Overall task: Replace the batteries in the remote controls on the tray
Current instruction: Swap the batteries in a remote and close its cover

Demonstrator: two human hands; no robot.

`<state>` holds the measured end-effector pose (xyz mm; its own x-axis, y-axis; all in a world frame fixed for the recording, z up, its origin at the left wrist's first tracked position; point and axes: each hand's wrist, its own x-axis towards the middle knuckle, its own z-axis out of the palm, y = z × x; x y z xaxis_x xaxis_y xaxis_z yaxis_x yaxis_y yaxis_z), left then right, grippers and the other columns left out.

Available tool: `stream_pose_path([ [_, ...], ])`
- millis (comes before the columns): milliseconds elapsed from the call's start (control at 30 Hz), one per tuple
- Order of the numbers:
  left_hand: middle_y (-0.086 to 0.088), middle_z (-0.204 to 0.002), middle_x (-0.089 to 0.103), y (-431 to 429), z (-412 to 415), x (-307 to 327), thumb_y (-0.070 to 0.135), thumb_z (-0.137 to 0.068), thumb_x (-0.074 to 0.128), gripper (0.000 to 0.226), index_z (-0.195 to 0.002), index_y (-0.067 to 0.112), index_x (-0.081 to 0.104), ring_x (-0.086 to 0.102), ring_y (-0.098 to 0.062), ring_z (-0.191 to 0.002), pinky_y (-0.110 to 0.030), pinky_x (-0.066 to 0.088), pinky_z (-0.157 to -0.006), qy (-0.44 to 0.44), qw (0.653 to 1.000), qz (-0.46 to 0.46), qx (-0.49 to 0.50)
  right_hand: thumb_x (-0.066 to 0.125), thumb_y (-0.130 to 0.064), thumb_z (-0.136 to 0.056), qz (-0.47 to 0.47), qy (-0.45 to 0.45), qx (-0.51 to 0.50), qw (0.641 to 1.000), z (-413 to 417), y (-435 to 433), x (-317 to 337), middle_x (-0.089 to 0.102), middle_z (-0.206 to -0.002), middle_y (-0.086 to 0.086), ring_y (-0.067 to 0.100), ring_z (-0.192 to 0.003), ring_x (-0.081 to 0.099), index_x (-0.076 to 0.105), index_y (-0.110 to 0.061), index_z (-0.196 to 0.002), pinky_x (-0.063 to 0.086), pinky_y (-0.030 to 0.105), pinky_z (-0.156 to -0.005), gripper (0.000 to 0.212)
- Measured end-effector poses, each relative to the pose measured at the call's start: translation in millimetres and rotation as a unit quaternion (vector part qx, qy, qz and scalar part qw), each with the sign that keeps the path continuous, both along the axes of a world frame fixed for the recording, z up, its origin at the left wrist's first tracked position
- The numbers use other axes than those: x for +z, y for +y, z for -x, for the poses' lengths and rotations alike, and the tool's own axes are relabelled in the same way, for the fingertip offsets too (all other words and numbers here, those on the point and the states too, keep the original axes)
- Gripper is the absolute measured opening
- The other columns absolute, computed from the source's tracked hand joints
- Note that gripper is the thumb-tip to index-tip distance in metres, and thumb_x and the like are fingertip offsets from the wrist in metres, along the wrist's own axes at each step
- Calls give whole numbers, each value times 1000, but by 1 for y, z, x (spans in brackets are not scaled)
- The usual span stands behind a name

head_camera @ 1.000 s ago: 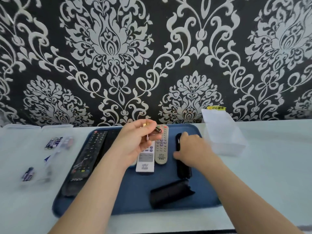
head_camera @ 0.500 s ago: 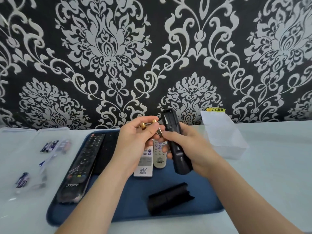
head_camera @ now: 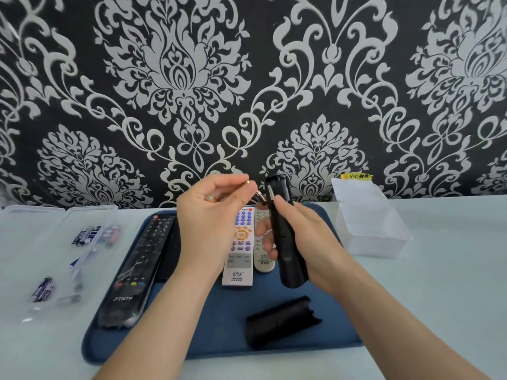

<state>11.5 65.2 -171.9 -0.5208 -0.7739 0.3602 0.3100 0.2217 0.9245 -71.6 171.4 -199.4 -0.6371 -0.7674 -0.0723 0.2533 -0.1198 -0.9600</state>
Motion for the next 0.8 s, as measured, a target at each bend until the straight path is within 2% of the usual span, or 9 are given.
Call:
stream_pose_path([
  [133, 2, -73, 72, 6, -1, 3, 5, -75, 78, 14, -80, 16, 73, 66, -3, -65, -15, 50, -65, 11, 999, 49, 5, 43, -45, -101, -3, -43, 38, 998, -3, -1, 1, 63, -77, 14, 21, -58, 51, 64, -5, -113, 43, 30, -52, 47],
  [267, 21, -57, 57, 11, 1, -5, 8, -75, 78, 18, -78, 26, 73, 49, 2, -51, -22, 44, -58, -39, 975, 215, 41, 43, -56, -97, 13, -151, 90, 984, -6, -2, 2, 60, -72, 15, 22, -55, 50, 64, -5, -107, 42, 30, -52, 56],
  [300, 24, -59, 56, 12, 2, -9, 10, -76, 77, 18, -79, 27, 73, 49, 4, -51, -25, 45, -57, -50, 968, 244, 37, 43, -58, -97, 18, -159, 93, 983, -6, -2, 2, 59, -70, 14, 22, -55, 50, 63, -4, -105, 42, 30, -51, 59],
  [400, 20, -78, 65, 10, 4, -19, 14, -79, 74, 16, -84, 29, 69, 59, -5, -54, -34, 53, -56, -77, 957, 279, 6, 42, -62, -95, 26, -162, 80, 983, -4, 0, 1, 54, -69, 14, 21, -55, 49, 64, -3, -100, 43, 29, -49, 63],
  [500, 11, -90, 68, 14, 6, -22, 7, -77, 76, 24, -77, 31, 70, 61, -21, -48, -44, 55, -51, -96, 976, 190, -37, 44, -57, -96, 17, -173, 36, 984, -4, 4, 4, 52, -68, 14, 21, -52, 46, 65, -4, -93, 42, 28, -48, 57],
  [567, 3, -94, 69, 20, 6, -19, 2, -76, 77, 25, -73, 26, 72, 55, -26, -40, -40, 53, -43, -106, 988, 85, -78, 45, -52, -98, 12, -179, 9, 984, -6, 5, 7, 51, -66, 14, 22, -50, 45, 65, -5, -89, 41, 28, -48, 52],
  [633, 5, -93, 71, 24, 6, -16, 0, -75, 77, 23, -75, 23, 74, 50, -23, -38, -32, 51, -42, -112, 987, 21, -111, 45, -49, -99, 9, -176, -4, 984, -7, 5, 9, 51, -61, 13, 21, -48, 45, 64, -5, -86, 41, 27, -47, 49],
  [700, 9, -89, 72, 24, 6, -15, -1, -74, 77, 24, -78, 23, 77, 49, -21, -37, -28, 49, -40, -112, 987, 5, -118, 45, -47, -100, 2, -165, -9, 986, -8, 6, 9, 51, -59, 13, 21, -48, 45, 64, -4, -86, 41, 26, -47, 49],
  [800, 16, -101, 68, 22, 6, -14, 4, -72, 80, 21, -82, 23, 78, 53, -25, -37, -29, 50, -41, -115, 988, 43, -97, 44, -46, -101, -1, -151, -14, 988, -9, 5, 9, 51, -56, 13, 21, -48, 46, 62, -4, -83, 41, 28, -48, 49],
])
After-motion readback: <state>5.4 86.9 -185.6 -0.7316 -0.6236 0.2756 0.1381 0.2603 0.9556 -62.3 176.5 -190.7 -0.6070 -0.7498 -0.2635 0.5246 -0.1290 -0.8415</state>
